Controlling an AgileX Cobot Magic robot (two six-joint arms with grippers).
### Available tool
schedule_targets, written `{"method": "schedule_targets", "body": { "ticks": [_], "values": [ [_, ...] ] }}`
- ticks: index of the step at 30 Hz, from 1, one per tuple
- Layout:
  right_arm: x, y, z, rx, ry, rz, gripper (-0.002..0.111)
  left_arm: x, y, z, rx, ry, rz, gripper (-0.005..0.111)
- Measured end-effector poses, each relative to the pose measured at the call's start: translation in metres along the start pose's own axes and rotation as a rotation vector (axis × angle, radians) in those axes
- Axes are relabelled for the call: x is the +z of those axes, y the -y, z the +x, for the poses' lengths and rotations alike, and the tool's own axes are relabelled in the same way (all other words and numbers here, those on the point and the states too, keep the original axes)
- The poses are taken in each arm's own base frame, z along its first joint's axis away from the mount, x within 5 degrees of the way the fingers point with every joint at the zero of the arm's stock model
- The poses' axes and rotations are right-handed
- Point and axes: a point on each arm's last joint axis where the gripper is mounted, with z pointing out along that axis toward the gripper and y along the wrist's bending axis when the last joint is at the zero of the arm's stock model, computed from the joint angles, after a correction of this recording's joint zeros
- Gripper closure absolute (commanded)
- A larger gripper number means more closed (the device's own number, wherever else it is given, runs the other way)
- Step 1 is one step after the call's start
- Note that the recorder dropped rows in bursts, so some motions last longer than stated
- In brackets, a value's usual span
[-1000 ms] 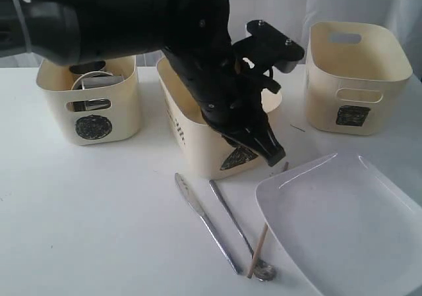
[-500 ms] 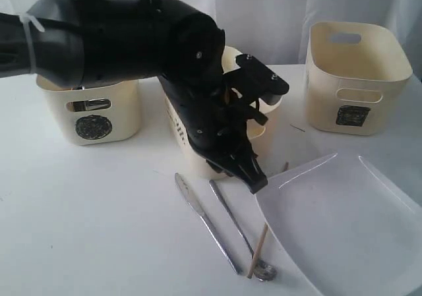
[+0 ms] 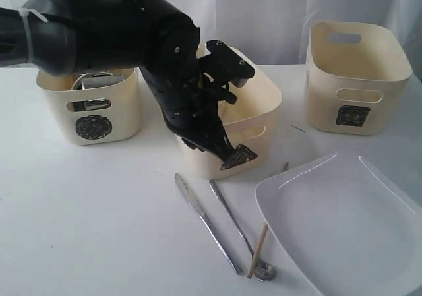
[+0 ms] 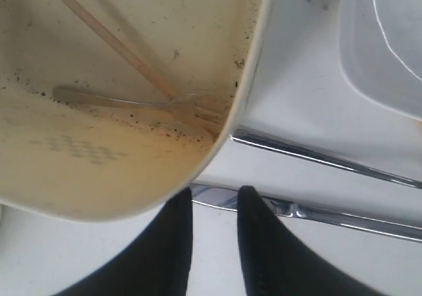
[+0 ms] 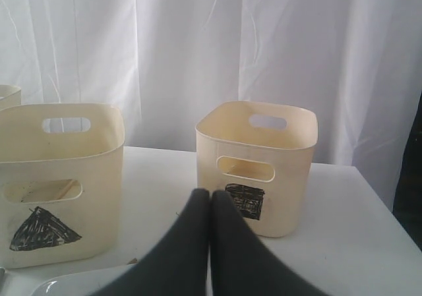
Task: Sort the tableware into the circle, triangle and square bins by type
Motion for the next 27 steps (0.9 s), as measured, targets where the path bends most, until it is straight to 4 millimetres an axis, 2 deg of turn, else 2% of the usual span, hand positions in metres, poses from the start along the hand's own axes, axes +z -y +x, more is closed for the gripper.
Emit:
{"method": "schedule_targets", "body": {
  "ticks": [6,14,22,27],
  "values": [
    [0.0,0.0,0.0,0.0,0.0,0.0,0.108,0.003,-0.014,0.002,-0.032,0.003,-0.016,0.076],
    [0.0,0.0,0.0,0.0,0.0,0.0,0.108,0.005,-0.016,0.001,-0.037,0.014,-0.017,0.076],
    [0.0,0.0,0.0,0.0,0.0,0.0,0.108,0.004,-0.002,0.0,-0.059,0.019,0.114,0.076],
    [0.0,0.0,0.0,0.0,0.0,0.0,0.108,0.003,0.007,-0.001,-0.037,0.014,0.139,0.076]
  ]
}}
